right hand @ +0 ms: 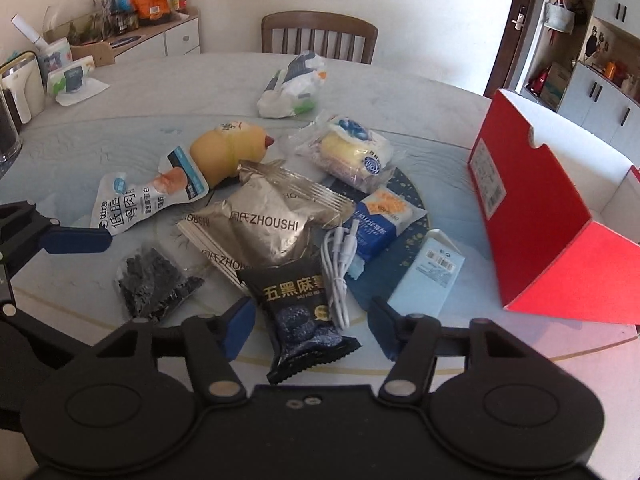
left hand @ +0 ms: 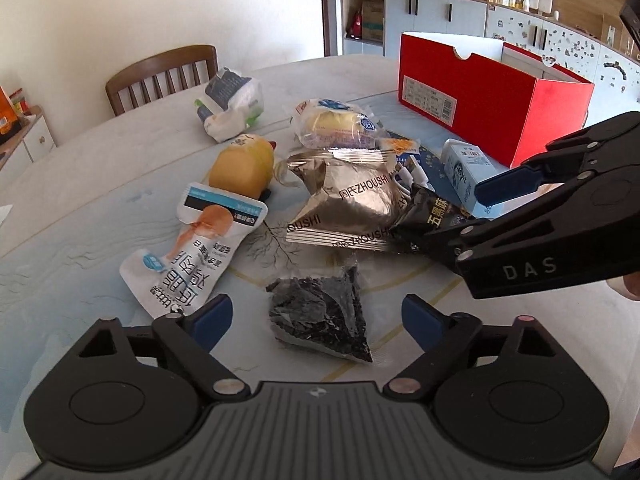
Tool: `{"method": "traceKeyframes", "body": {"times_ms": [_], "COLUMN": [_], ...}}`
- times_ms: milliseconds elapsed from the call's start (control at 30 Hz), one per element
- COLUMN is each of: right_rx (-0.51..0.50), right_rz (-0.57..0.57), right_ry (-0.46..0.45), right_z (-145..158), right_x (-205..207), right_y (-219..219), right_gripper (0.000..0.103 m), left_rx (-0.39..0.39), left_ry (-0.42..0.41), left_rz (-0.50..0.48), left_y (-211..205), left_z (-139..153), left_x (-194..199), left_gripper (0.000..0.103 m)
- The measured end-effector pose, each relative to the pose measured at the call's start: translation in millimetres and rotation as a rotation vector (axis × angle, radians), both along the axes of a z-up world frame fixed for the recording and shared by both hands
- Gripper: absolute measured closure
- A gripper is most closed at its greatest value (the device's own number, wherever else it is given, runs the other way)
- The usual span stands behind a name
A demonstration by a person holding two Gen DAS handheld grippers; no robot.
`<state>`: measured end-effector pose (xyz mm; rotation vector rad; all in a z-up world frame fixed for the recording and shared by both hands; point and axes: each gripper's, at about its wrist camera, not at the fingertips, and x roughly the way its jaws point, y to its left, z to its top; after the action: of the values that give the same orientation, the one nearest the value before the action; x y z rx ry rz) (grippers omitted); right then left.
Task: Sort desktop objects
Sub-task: 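Grasp the black snack bag with the right tool while the left tool grasps the dark dried-food bag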
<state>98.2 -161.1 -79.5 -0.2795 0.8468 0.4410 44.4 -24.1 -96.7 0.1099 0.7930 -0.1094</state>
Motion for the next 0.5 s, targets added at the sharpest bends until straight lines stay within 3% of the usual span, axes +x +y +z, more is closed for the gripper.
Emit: {"method": "traceKeyframes", "body": {"times_ms": [167, 300, 500], "right_rx": [-0.014, -0.016, -0.019], "right_rz": [0.015, 0.013, 0.016], "right_ry": [0.012, 0.025, 0.025], "right_z": [-2.8, -4.3, -2.8], "right_x": [-0.4, 1.0, -0.5], "right_y": [4.2, 4.9, 6.2], "right_gripper": [0.052, 0.057, 0.067], "left_rx": [-0.019, -0.030, -0.053], "left_ry": [0.033, 0.045, 0.043], "left_rz": [0.002, 0.004, 0.009], "left_y": [2.4, 4.5, 8.5], "left_z": [-3.2, -4.9, -1.6], "left_x": [4.2, 6.3, 7.4], "left_gripper": [0.034, 0.037, 0.051]}}
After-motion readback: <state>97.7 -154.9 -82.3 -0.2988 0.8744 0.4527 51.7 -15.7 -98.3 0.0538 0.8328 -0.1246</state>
